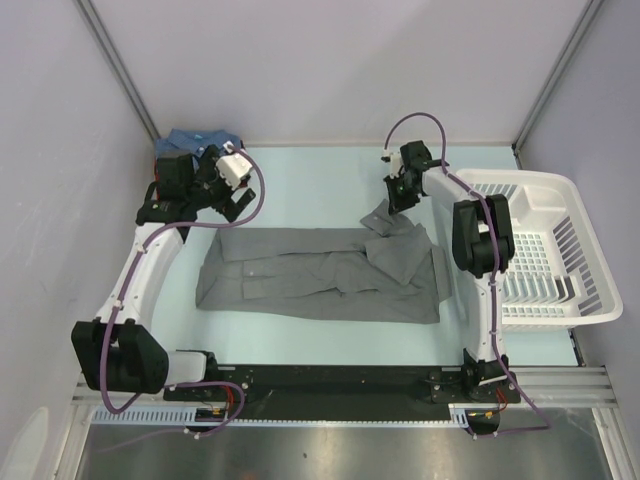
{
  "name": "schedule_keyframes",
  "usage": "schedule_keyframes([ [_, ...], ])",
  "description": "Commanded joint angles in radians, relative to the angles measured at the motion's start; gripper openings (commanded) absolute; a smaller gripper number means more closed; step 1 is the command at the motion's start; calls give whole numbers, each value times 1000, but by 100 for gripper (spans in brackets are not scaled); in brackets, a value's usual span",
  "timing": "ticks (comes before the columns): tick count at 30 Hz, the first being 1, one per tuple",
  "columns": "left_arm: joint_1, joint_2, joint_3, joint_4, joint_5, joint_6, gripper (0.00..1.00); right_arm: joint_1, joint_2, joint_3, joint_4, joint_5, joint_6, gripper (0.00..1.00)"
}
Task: Fold and stack the long sleeve shirts
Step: Fold the shirt
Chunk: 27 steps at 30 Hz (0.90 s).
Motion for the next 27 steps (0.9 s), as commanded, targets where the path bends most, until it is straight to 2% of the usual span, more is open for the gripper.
schedule_keyframes([
  [1, 6, -40, 19, 83, 29, -53, 100, 2, -26, -22, -41, -19, 10, 0],
  [6, 6, -16, 76, 98, 70, -117, 99, -29, -176, -37, 26, -29, 73, 0],
  [10, 6, -23, 82, 141, 150, -206, 99, -29, -372, -35, 95, -42, 140, 0],
  [14, 5, -48, 110, 143, 199, -228, 99, -12, -552, -106, 141, 13, 194, 0],
  [19, -6, -83, 116, 153, 295, -248, 100, 46, -760, -281, 197, 130, 283, 0],
  [23, -58, -82, 117, 155, 328, -286, 100, 94, -895, -377, 218, 132, 335, 0],
  [27, -149, -62, 148, 153, 380, -431, 99, 175, -992, -463, 278, 161, 320, 0],
])
